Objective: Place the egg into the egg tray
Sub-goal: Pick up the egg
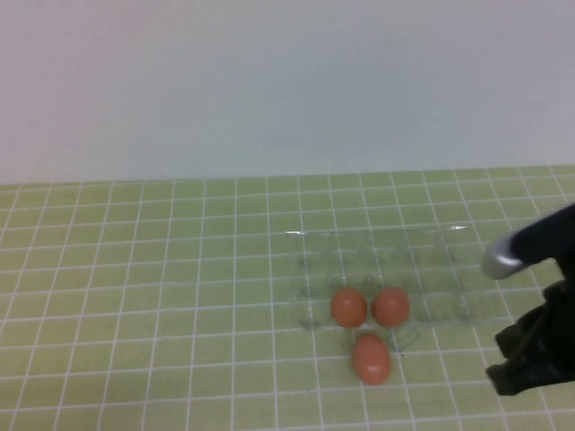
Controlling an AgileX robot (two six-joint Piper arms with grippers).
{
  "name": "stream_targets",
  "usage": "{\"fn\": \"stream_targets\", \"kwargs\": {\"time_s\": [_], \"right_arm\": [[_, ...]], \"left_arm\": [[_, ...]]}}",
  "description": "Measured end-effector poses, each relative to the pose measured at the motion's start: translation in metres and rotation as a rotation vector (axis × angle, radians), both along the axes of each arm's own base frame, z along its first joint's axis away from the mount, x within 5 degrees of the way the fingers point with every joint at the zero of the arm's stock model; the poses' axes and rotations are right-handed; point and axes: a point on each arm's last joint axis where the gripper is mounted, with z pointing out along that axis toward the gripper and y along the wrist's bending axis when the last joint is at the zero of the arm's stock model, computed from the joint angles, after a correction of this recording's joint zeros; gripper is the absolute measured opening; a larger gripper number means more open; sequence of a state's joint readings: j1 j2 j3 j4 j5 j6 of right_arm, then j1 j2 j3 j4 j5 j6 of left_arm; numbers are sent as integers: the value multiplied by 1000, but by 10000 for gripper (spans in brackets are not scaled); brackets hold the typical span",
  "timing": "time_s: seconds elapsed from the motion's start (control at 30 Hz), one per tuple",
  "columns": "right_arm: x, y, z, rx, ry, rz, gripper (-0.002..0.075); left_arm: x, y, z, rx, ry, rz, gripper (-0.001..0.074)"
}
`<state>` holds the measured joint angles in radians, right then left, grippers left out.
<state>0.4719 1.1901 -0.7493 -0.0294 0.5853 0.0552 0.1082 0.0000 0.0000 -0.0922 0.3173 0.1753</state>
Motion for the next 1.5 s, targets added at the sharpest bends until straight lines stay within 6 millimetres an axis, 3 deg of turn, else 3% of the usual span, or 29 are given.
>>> {"fn": "stream_targets", "kwargs": {"time_s": [0.23,0.4,0.47,0.63,0.73,1.1,1.5], "right_arm": [[36,49,-12,-67,159,83,-2],[58,77,-16,3,242,-60,29],[66,86,-17,3,273,-91,101],[84,104,-24,-48,354,-108,398],[93,112,-31,-69,390,-120,489],[117,128,-65,-107,455,-163,521],[130,135,-77,-147,451,-160,522]], "left_arm": [[0,0,0,0,0,0,-2],[0,0,0,0,0,0,-2],[0,0,0,0,0,0,-2],[0,0,0,0,0,0,-1],[0,0,0,0,0,0,-1],[0,0,0,0,0,0,-1],[0,0,0,0,0,0,-2]]}}
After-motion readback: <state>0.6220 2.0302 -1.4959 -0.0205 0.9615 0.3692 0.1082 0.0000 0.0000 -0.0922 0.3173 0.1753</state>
